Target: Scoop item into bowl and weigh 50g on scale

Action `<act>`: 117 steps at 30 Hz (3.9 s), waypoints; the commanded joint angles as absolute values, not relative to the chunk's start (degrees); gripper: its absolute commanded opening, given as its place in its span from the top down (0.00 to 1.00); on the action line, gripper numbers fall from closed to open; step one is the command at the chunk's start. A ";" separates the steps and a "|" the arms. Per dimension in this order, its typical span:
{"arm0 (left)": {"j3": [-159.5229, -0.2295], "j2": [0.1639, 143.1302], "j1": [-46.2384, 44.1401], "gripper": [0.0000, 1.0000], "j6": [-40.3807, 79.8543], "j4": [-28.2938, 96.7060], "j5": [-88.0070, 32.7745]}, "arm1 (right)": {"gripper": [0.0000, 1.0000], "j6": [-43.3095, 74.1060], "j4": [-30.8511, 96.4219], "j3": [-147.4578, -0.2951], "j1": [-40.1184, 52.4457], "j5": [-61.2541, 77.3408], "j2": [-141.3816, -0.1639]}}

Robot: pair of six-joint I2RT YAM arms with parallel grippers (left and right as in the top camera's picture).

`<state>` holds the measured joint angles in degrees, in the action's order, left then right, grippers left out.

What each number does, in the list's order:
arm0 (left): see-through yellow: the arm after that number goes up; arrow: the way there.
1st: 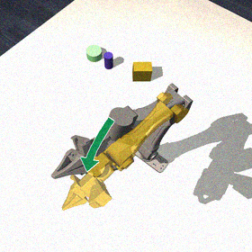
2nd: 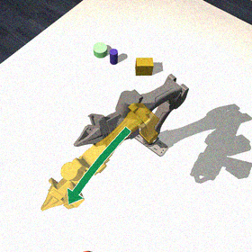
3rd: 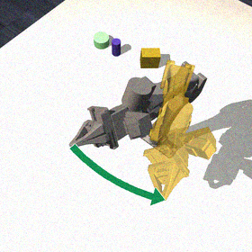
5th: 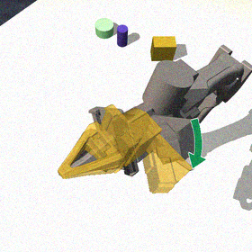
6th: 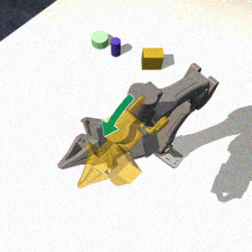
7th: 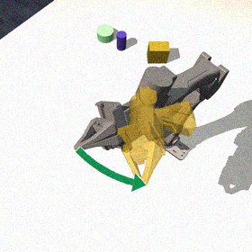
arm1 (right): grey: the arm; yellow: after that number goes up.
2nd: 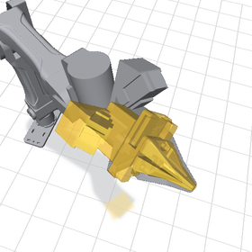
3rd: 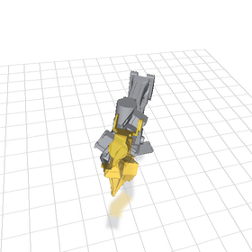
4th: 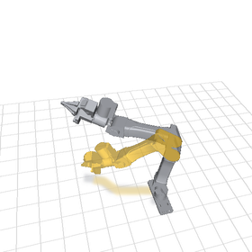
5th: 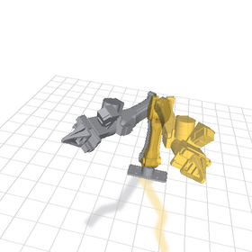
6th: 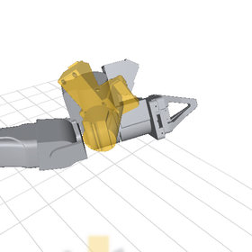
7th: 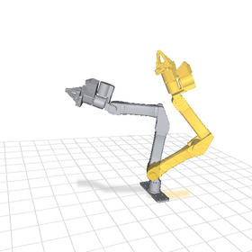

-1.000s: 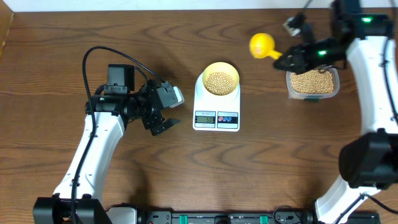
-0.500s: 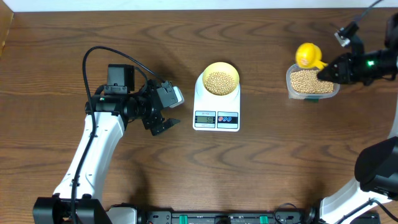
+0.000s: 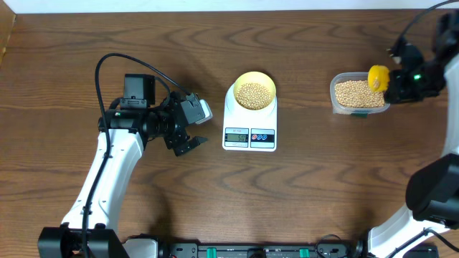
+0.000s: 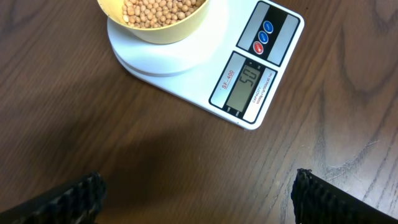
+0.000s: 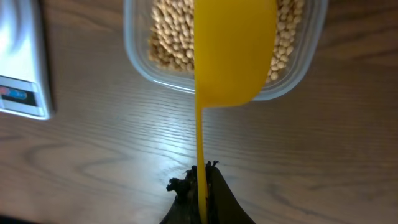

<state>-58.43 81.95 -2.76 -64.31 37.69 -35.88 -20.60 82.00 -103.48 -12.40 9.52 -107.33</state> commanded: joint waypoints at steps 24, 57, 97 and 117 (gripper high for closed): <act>-58.61 81.23 -2.59 0.03 -63.81 37.95 -36.80 | 0.99 -6.02 79.33 -99.57 2.90 -10.85 -106.10; -58.61 81.23 -2.59 0.02 -63.81 37.95 -36.82 | 0.77 -0.62 52.01 -77.14 -22.17 45.41 -106.10; -58.61 81.23 -2.59 0.03 -63.81 37.95 -36.80 | 0.01 5.76 72.07 -79.42 -22.04 31.79 -67.99; -58.61 81.23 -2.59 0.03 -63.81 37.95 -36.80 | 0.01 5.10 65.28 -79.40 -22.04 29.04 -47.90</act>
